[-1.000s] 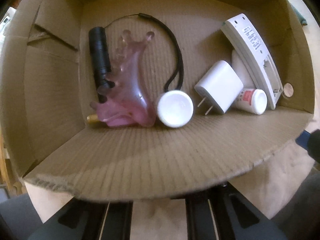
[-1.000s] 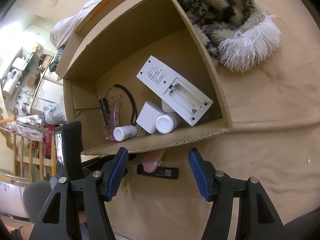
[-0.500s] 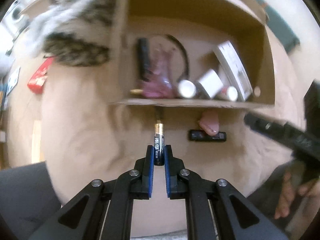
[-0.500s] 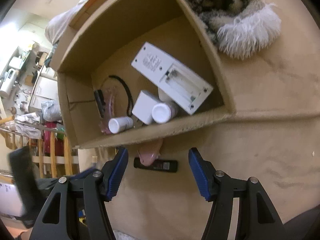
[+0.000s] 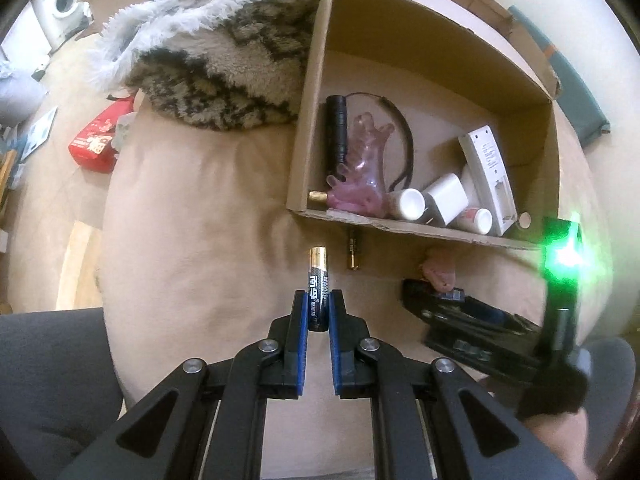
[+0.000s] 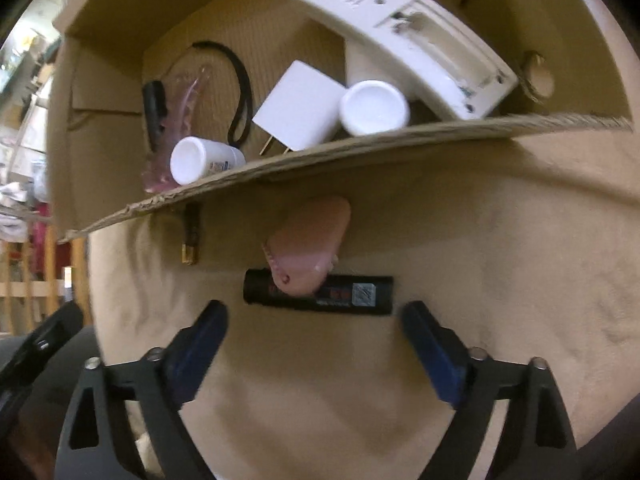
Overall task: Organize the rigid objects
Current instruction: 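Grasp the AA battery with the left tool while the right tool grasps the black power bank, then carry the AA battery and power bank into the box and open both tools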
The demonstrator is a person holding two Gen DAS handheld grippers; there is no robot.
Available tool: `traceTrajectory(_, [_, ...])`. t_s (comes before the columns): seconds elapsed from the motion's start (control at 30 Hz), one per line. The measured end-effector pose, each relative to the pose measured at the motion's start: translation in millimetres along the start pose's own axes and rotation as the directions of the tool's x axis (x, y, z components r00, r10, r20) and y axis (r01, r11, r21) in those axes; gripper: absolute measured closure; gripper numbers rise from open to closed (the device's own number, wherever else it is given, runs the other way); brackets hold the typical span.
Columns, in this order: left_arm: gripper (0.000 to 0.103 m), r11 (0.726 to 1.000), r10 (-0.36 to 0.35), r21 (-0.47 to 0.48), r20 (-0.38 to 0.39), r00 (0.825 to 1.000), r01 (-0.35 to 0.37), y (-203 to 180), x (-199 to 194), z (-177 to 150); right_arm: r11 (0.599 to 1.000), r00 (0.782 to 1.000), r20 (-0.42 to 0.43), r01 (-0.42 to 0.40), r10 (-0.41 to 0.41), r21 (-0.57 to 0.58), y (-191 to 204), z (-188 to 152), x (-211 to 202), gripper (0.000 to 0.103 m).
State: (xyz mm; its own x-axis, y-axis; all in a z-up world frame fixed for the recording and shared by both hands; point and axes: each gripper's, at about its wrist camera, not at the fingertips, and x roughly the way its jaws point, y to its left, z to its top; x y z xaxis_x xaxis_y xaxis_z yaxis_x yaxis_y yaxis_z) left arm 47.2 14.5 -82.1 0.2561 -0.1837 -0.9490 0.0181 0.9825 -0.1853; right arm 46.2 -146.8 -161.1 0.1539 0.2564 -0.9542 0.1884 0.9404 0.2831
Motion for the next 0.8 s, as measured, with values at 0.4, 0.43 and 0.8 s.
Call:
traceTrajectory(0.4, [0.094, 1.0, 0.018, -0.015, -0.003, 1.0, -0.018, 4, 0, 0, 0.974, 0.976, 0.084, 0.21, -0.203, -0.089, 37, -8, 23, 0.0])
traceTrajectory(0.43, [0.094, 1.0, 0.019, -0.014, -0.002, 1.0, -0.019, 3, 0, 0, 0.971, 0.975, 0.087, 0.214, -0.206, -0.104, 38, -9, 21, 0.003])
traceTrajectory(0.8, [0.094, 0.999, 0.042, -0.021, 0.015, 0.999, -0.042, 4, 0, 1, 0.973, 0.993, -0.059, 0.089, -0.103, -0.211, 16, -9, -8, 0.017])
